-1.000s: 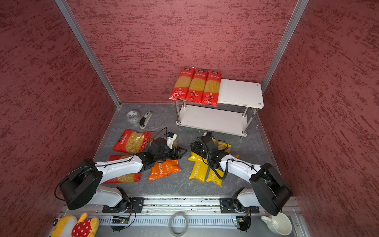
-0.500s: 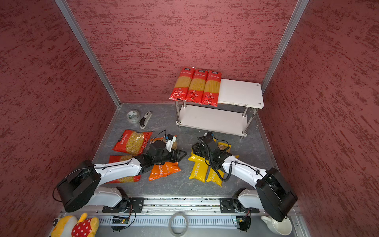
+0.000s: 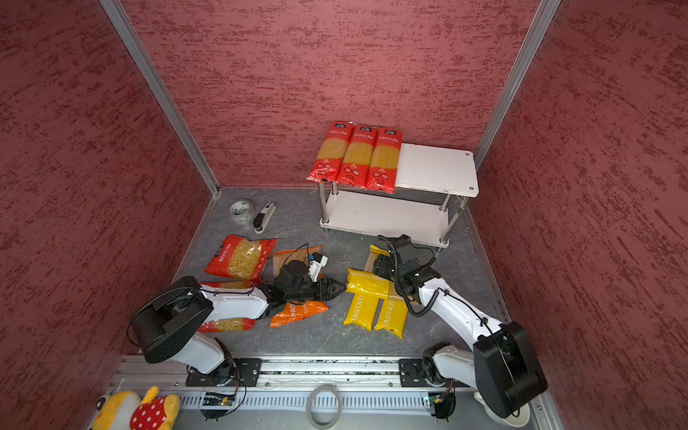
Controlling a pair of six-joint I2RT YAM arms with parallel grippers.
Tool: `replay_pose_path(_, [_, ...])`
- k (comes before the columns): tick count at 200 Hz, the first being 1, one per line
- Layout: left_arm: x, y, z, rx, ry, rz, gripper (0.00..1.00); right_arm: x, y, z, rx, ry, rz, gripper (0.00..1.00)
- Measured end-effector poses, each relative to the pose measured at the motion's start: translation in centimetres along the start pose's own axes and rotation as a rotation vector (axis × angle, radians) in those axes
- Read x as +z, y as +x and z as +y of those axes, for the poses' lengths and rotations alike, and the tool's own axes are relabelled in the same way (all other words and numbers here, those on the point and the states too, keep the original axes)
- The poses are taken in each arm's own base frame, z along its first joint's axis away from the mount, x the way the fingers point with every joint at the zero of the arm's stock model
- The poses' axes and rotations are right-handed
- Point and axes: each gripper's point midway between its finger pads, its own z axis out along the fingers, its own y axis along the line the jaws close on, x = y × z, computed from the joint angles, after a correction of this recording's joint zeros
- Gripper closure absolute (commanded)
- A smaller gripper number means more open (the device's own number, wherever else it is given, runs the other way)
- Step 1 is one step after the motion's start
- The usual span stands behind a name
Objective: Place and organize the pasta boxes and bags onto the shelf
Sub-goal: 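Grasp the top yellow PASTATIME pack at both ends with both grippers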
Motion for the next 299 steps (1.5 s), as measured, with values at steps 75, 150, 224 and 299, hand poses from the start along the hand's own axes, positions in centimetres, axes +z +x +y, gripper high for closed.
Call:
replay_pose_path(75, [3.3, -1.2, -0.4, -0.005, 0.007, 0.005, 0.24, -2.5, -2.9, -12.3, 0.240, 0.292, -0.100, 0.14])
replay_pose_path(150, [3.4, -1.1, -0.9, 0.000, 0.026, 0.011, 0.27, -0.3, 1.3, -13.9, 0.325, 0.236, 0.022, 0.25])
replay_pose_path(224, [2.8, -2.9, 1.4, -0.007, -0.044, -0.002, 0.27, -1.0, 3.7, -7.4, 0.270, 0.053, 0.092, 0.29])
replay_pose_path(299, [0.4, -5.3, 3.4, 0.029, -0.166, -0.013, 0.27, -1.0, 7.3, -3.4, 0.231, -0.030, 0.215, 0.25])
